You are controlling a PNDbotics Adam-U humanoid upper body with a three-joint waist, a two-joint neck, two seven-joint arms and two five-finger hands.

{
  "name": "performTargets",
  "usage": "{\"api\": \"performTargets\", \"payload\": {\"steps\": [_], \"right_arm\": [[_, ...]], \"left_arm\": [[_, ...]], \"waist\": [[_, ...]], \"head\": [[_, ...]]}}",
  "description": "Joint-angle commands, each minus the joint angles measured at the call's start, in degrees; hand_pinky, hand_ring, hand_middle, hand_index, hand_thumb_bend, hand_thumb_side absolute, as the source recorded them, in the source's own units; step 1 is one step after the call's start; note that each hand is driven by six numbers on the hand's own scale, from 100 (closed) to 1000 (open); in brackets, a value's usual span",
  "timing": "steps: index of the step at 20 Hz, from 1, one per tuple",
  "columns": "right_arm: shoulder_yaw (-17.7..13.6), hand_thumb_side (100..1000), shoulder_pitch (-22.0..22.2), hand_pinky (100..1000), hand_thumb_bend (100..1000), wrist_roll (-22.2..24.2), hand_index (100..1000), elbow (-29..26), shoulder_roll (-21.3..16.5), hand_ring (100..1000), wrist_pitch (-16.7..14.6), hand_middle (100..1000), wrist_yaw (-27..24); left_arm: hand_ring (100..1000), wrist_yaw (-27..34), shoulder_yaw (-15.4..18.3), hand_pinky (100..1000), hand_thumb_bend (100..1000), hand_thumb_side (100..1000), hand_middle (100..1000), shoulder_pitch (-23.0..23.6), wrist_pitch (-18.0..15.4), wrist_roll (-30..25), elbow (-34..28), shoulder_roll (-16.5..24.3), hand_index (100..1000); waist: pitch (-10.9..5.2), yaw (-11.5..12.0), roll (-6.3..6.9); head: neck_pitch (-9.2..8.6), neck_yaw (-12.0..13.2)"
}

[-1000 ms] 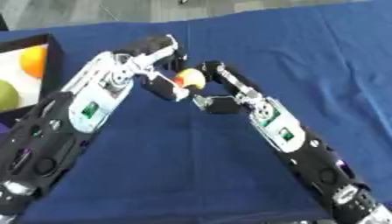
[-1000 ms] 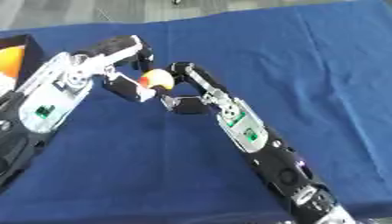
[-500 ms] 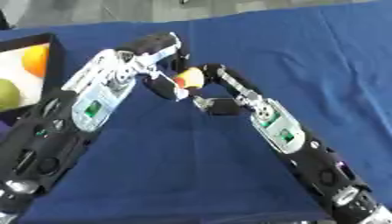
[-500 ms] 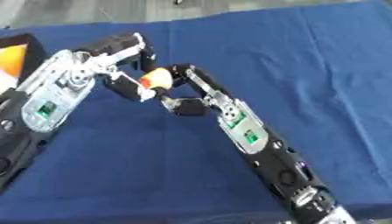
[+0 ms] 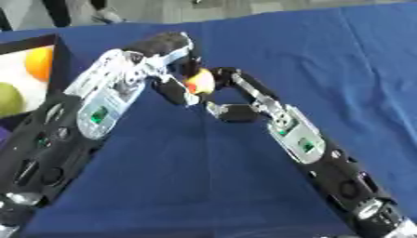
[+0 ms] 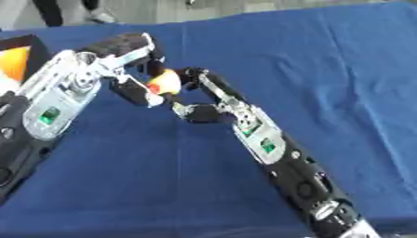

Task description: Pick up the objects with one hand, pass them to the other hand, and then place them into the box on the other side of the table.

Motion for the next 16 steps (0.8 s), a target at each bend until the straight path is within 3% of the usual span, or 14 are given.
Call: {"api": "performTargets", "payload": {"steps": [1, 16], "right_arm": [[-1.07, 343, -1.14, 774, 155, -0.60, 834, -0.76, -1.22, 810, 0.81, 745, 1.06], [-2.81, 297, -1.42, 772, 149, -2.44, 815, -1.48, -3.06, 802, 3.45, 735, 0.58]], "left_arm": [[530, 0.44, 1.65, 566, 380, 100, 436, -0.41, 1.41, -0.18, -3.46, 2.13, 373], [534, 3.86, 8.36, 584, 343, 100, 446, 3.85, 10.20, 2.40, -19.40, 8.55, 367]], "waist": [[-1.25, 0.14, -0.25], [-1.59, 0.61, -0.47]], "head": [[-0.15, 0.28], [-0.15, 0.97]]}}
